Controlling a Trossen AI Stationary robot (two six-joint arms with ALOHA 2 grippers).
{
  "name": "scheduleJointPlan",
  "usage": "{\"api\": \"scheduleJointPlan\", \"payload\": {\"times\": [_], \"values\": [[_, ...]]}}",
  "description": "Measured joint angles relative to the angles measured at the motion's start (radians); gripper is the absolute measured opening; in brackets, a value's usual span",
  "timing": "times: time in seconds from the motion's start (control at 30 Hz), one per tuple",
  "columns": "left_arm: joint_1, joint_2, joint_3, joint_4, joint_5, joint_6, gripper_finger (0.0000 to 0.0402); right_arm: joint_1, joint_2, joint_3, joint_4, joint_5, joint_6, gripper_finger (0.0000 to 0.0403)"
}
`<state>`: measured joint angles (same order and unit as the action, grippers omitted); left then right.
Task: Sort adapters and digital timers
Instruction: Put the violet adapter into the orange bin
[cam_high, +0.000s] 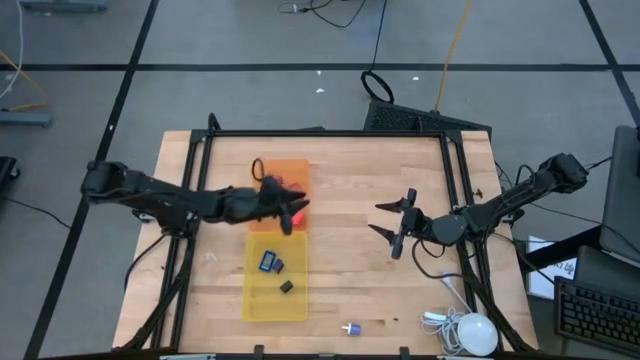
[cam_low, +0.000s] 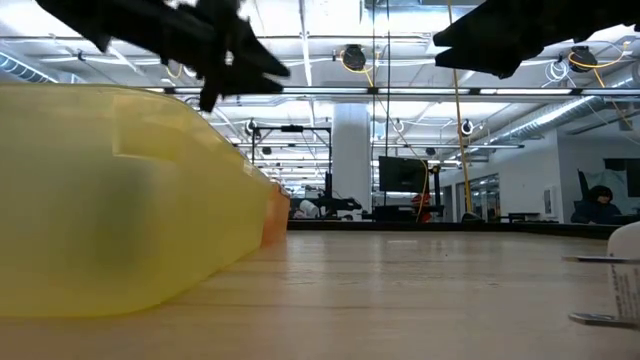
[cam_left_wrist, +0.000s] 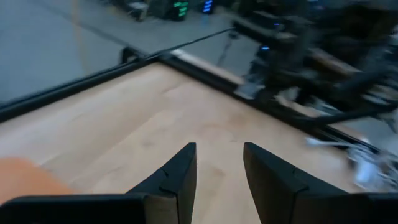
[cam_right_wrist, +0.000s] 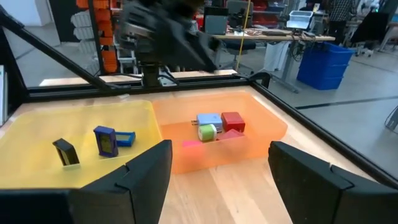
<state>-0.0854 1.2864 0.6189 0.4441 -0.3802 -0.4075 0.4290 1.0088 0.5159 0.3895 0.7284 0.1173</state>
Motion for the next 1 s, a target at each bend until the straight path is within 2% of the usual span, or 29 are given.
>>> {"api": "scheduleJointPlan", "payload": {"times": [0.2,0.37,0.47,0.57,0.73,0.83,0.9,1.0], "values": [[-0.187,-0.044,-0.002,-0.003,-0.109,0.087,0.0131,0.000,0.000,0.000,-0.002,0.000,0.014,0.0254],[-0.336,-0.046,-0.006,0.000,-0.324,0.138,0.0131,0.000,0.000,0.000,-0.007,-0.012,0.127,0.0254],[-0.408,-0.046,-0.006,0.012,-0.462,0.173,0.0131,-0.004,0.000,0.000,0.000,-0.110,0.132,0.0254],[-0.448,-0.046,-0.006,0.012,-0.541,0.194,0.0131,-0.004,0.004,0.000,0.035,-0.249,0.109,0.0254],[-0.460,-0.046,-0.006,0.009,-0.564,0.204,0.0131,0.034,0.104,0.000,0.255,-0.472,0.040,0.0254],[-0.450,-0.046,-0.006,0.008,-0.564,0.204,0.0131,0.077,0.207,0.034,0.346,-0.499,-0.059,0.0254],[-0.442,-0.046,-0.006,0.003,-0.564,0.198,0.0131,0.103,0.269,0.104,0.297,-0.493,-0.093,0.0254],[-0.433,-0.046,-0.006,-0.011,-0.564,0.190,0.0131,0.139,0.350,0.263,0.091,-0.450,-0.072,0.0254]]}}
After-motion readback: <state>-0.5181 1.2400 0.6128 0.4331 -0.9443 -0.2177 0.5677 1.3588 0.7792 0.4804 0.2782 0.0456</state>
